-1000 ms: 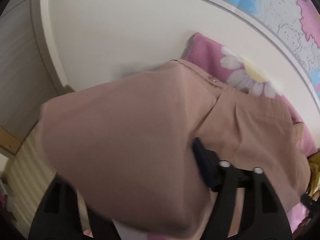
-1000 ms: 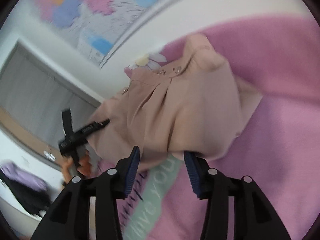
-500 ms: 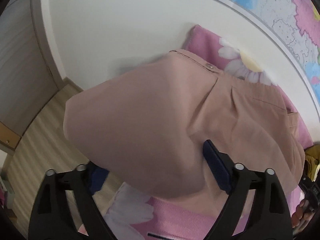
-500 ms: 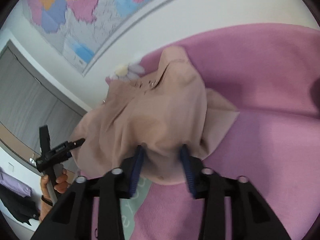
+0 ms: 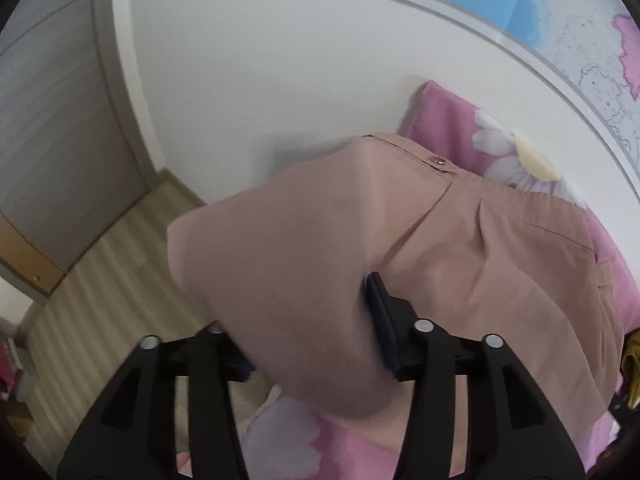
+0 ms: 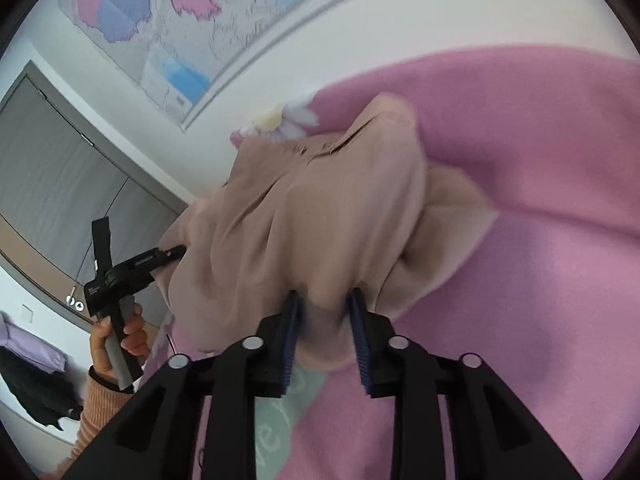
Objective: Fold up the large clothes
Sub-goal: 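Open both grippers and release the folded jacket on the sheet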
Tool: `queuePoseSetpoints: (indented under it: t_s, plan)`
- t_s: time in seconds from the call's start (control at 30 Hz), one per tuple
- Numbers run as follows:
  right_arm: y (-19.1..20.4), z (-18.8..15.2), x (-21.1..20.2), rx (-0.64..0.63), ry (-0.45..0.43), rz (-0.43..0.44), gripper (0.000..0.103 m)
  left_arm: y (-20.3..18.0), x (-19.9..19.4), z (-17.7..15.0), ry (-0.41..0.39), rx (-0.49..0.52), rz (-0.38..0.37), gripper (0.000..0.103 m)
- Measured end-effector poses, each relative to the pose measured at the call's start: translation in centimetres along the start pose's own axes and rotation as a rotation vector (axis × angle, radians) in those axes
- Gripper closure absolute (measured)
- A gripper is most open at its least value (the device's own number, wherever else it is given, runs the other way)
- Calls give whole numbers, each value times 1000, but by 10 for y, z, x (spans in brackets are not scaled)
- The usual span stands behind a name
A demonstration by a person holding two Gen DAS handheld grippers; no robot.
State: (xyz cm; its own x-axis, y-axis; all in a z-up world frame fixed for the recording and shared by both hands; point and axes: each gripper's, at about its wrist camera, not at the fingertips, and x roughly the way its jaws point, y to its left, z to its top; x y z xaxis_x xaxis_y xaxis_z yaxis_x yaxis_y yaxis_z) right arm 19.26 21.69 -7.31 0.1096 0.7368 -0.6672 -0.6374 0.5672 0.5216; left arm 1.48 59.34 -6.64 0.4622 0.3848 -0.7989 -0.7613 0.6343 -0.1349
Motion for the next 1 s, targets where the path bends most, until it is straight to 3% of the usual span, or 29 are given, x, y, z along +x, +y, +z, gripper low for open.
queuePoseSetpoints:
  t_s: [0.17, 0.23, 0.3, 0.33, 0.37, 0.4, 0.47, 0.6, 0.67, 0.7, 0.77, 0.87, 0.93, 1.0]
  plan:
    - [20, -27, -20, -206, 20, -79, 58, -4, -46, -20, -110, 49, -31, 43]
    - [31, -35, -10, -282, 25, -140, 49, -11, -64, -30, -148, 90, -72, 41]
    - [35, -33, 9, -289, 58, -170, 47, -22, -77, -38, -165, 134, -115, 41]
    - [34, -31, 17, -286, 63, -190, 52, -31, -86, -45, -172, 172, -142, 41]
    - [34, -27, 23, -283, 63, -201, 78, -40, -92, -50, -180, 210, -160, 41]
    - [32, -21, 25, -275, 60, -207, 90, -50, -96, -54, -181, 244, -175, 39]
    - [28, -10, 13, -239, 48, -155, 97, -63, -102, -59, -181, 291, -203, 39]
    - [21, 7, -45, -230, -33, -65, 99, -85, -97, -62, -150, 347, -284, 39]
    - [12, 13, -67, -207, -41, -26, 99, -96, -90, -64, -146, 361, -269, 39]
    - [9, 13, -69, -202, -26, -28, 99, -102, -82, -64, -129, 371, -270, 39]
    - [12, 1, -52, -277, 107, -84, 99, -109, -68, -64, -88, 367, -258, 39]
    - [13, -18, -36, -361, 216, -161, 95, -118, -48, -66, -45, 380, -237, 39]
    - [11, -25, -43, -368, 247, -176, 86, -123, -43, -69, -34, 402, -217, 39]
    - [14, -21, -64, -354, 191, -121, 83, -125, -44, -68, -42, 419, -205, 39]
